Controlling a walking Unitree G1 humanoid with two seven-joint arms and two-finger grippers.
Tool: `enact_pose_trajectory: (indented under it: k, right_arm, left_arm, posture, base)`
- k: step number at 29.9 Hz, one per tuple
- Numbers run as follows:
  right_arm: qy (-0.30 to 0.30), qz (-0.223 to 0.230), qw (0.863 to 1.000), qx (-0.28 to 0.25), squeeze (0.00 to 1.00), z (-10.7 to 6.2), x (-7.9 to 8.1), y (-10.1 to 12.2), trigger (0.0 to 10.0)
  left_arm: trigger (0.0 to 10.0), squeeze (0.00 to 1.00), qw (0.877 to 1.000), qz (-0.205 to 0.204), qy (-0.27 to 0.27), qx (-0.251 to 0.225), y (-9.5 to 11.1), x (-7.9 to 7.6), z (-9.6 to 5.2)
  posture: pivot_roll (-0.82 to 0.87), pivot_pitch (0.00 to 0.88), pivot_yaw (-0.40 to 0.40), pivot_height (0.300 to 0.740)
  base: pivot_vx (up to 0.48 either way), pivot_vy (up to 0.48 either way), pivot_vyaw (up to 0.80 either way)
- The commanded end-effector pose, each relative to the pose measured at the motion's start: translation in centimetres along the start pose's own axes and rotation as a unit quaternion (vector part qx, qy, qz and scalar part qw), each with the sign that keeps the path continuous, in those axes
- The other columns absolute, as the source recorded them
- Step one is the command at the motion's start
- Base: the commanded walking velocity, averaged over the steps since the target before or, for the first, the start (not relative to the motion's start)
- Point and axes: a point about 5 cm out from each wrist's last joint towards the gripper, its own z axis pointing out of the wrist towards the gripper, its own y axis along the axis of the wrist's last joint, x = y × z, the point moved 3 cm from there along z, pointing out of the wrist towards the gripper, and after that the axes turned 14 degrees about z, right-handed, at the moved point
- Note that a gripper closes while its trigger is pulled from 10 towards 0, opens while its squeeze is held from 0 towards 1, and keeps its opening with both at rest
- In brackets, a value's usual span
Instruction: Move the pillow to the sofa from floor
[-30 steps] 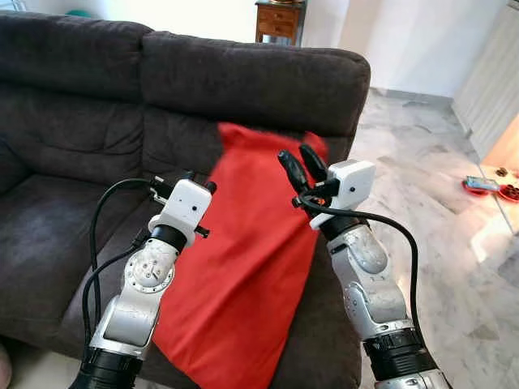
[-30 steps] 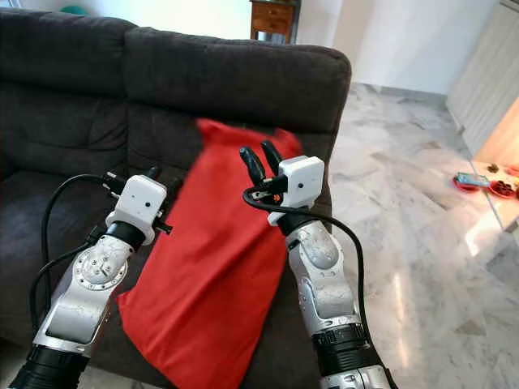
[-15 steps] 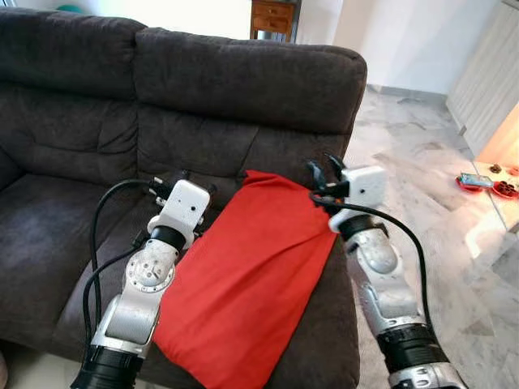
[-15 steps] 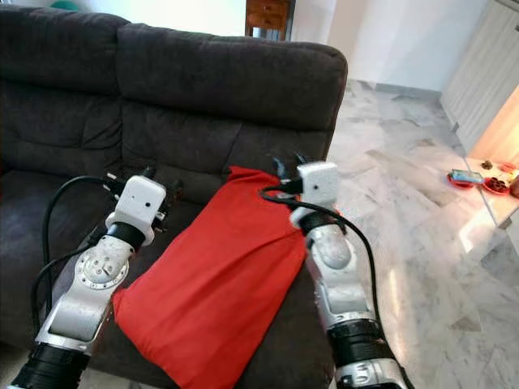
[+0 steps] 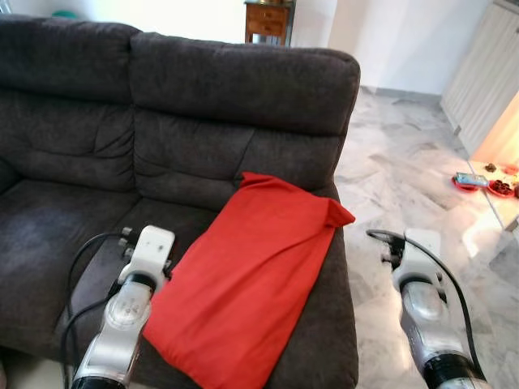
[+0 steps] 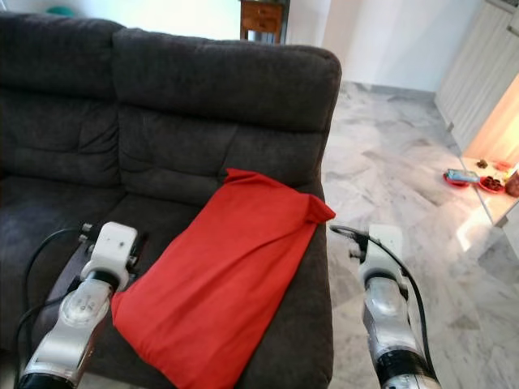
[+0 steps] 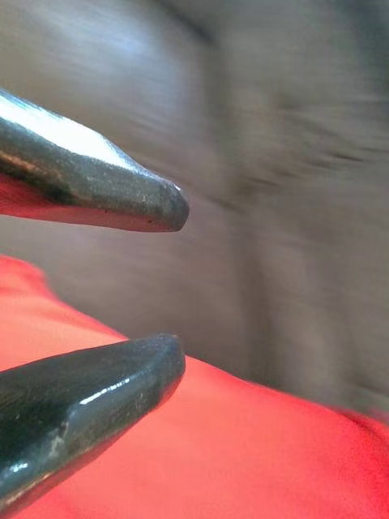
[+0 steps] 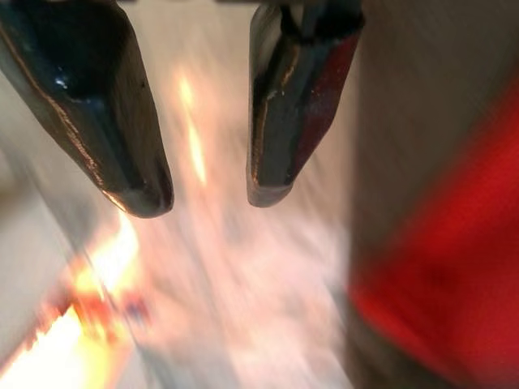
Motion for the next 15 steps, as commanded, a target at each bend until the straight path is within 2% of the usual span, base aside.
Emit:
enact_pose_trajectory:
  k: [1, 4, 5, 6, 7, 8, 10, 15]
  right_arm:
    - [-0.023, -0.005, 0.999, 0.039, 0.0, -0.4, -1.5, -1.9, 10.0]
    - [-0.033, -0.023, 0.995, 0.094, 0.0, -1.6, -2.5, -5.1, 10.0]
    - [-0.036, -0.037, 0.99, 0.134, 0.0, -2.6, -3.1, -7.3, 10.0]
    - [-0.04, -0.045, 0.985, 0.159, 0.0, -3.4, -3.5, -8.6, 10.0]
    - [-0.04, -0.045, 0.985, 0.159, 0.0, -3.4, -3.5, -8.6, 10.0]
    - [-0.045, -0.043, 0.982, 0.18, 0.0, -4.2, -3.9, -10.0, 10.0]
    - [-0.043, -0.047, 0.978, 0.199, 0.0, -5.0, -4.0, -11.2, 10.0]
    - [-0.048, -0.054, 0.971, 0.228, 0.0, -6.3, -4.4, -13.0, 10.0]
  left_arm:
    - [10.0, 0.0, 0.999, -0.018, 0.004, 0.037, -2.1, -0.1, -0.4]
    - [10.0, 0.0, 0.995, -0.037, -0.003, 0.092, -5.2, -0.7, -1.3]
    - [10.0, 0.0, 0.99, -0.037, -0.019, 0.131, -7.2, -1.5, -2.1]
    - [10.0, 0.0, 0.988, -0.036, -0.028, 0.149, -8.2, -2.0, -2.7]
    - [10.0, 0.0, 0.988, -0.036, -0.028, 0.149, -8.2, -2.0, -2.7]
    - [10.0, 0.0, 0.984, -0.035, -0.038, 0.169, -9.4, -2.7, -3.4]
    - [10.0, 0.0, 0.98, -0.039, -0.046, 0.189, -10.4, -3.3, -4.0]
    - [10.0, 0.0, 0.969, -0.041, -0.087, 0.225, -12.1, -5.4, -5.3]
  posture:
    - [0.09, 0.0, -0.065, 0.74]
    - [0.08, 0.0, -0.06, 0.74]
    - [0.09, 0.0, -0.061, 0.74]
    - [0.09, 0.0, -0.061, 0.74]
    - [0.09, 0.0, -0.061, 0.74]
    - [0.09, 0.0, -0.06, 0.74]
    - [0.09, 0.0, -0.059, 0.74]
    - [0.08, 0.0, -0.053, 0.74]
  base:
    - [0.0, 0.0, 0.0]
    - [0.0, 0.0, 0.0]
    - [0.0, 0.0, 0.0]
    - [0.0, 0.0, 0.0]
    - [0.0, 0.0, 0.0]
    - [0.0, 0.0, 0.0]
    - [0.0, 0.0, 0.0]
    - [0.0, 0.0, 0.0]
